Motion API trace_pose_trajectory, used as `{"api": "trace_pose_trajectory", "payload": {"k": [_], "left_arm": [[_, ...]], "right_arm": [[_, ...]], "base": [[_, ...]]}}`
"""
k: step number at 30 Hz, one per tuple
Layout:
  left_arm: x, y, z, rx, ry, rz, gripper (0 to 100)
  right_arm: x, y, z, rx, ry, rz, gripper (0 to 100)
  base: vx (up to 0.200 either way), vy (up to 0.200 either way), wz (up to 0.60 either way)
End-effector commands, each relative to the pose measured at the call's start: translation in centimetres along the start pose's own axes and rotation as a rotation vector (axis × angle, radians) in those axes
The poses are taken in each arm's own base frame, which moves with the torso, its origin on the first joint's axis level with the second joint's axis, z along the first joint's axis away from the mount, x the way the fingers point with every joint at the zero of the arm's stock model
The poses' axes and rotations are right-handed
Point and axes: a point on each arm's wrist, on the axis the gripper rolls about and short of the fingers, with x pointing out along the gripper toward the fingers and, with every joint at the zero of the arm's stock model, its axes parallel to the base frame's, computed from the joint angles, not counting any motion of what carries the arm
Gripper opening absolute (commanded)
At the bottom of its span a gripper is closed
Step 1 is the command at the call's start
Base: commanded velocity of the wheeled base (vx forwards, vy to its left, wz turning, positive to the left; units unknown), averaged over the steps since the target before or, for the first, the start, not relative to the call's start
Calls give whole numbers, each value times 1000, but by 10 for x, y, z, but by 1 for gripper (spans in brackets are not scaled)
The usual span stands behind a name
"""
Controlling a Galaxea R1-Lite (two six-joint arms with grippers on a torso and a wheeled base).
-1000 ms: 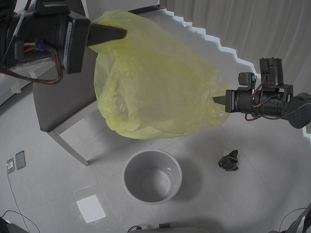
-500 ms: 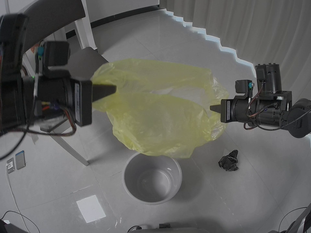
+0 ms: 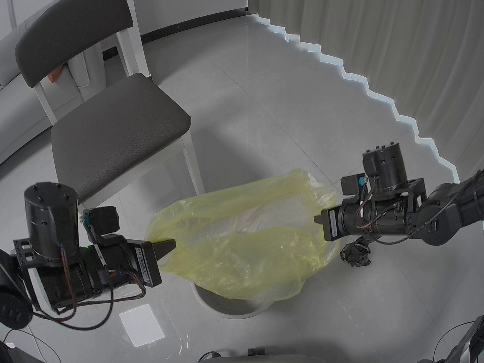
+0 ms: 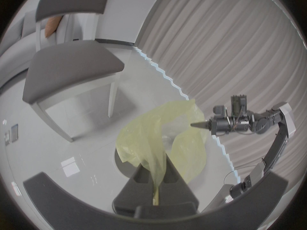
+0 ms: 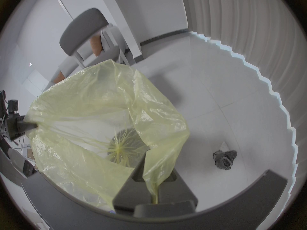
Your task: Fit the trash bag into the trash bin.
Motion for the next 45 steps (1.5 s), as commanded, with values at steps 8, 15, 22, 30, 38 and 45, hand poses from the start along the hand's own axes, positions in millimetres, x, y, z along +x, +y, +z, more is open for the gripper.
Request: {"api": "trace_pose_trajectory", "payload": {"k": [8, 15, 22, 30, 38, 45], "left_arm": [[69, 53, -60, -135, 125, 114, 0], [100, 64, -71, -161, 77, 102, 0], [95, 79, -77, -182, 121, 60, 0], [85, 97, -69, -147, 76, 83, 0], [57, 120, -64, -127, 48, 99, 0], [55, 124, -66, -141, 60, 87, 0]], "right_arm": [[61, -15, -47, 19, 139, -6, 0], [94, -27, -53, 40, 127, 22, 0], [118, -33, -55, 49, 138, 39, 0], [139, -32, -30, 107, 56, 62, 0], [145, -9, -24, 116, 77, 123, 0], [154, -3, -32, 106, 104, 127, 0]], "base": [[0, 0, 0], [0, 0, 0], [0, 0, 0], [0, 0, 0], [0, 0, 0], [0, 0, 0]]}}
